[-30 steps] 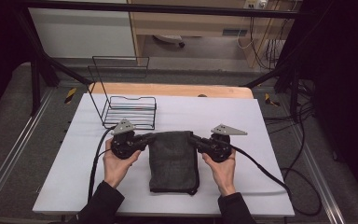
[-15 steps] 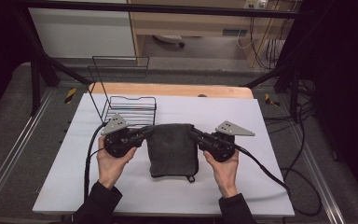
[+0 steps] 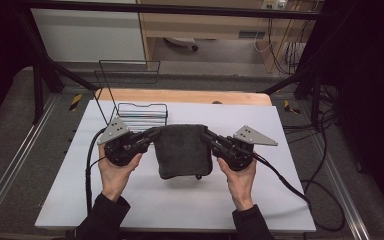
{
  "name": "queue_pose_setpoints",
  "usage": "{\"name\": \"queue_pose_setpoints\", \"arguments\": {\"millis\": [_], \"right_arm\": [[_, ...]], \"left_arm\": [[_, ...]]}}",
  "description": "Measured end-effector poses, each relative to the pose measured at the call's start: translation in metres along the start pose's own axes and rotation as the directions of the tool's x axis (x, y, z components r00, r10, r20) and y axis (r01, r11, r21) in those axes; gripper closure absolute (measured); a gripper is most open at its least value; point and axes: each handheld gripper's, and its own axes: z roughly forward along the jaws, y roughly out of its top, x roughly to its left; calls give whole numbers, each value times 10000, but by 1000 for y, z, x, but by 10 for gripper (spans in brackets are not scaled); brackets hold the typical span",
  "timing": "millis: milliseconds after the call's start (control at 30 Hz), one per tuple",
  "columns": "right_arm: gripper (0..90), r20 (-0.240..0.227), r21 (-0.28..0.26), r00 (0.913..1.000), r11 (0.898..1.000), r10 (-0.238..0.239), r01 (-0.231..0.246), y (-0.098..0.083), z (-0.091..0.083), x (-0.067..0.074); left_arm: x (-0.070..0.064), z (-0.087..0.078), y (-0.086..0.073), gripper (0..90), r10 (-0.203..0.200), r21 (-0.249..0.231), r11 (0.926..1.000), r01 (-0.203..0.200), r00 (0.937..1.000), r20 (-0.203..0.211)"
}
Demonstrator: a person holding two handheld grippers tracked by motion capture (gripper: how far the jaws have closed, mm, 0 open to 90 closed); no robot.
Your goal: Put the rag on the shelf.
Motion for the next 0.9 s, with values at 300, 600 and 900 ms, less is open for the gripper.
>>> {"name": "queue_pose_setpoints", "arguments": {"millis": [300, 600, 900], "right_arm": [[807, -32, -758, 9996, 9967, -290, 287, 14, 1, 11], [806, -23, -1367, 9988, 9895, -480, 472, 28, 10, 23], [806, -46, -1674, 9973, 9833, -736, 718, 42, 25, 36]], "left_arm": [[0, -11, 15, 808, 100, -758, 9971, -111, 9998, -151], [6, -22, 29, 810, 197, -1274, 9915, -246, 9990, -394], [18, -36, 42, 810, 71, -1735, 9847, -183, 9979, -647]]}}
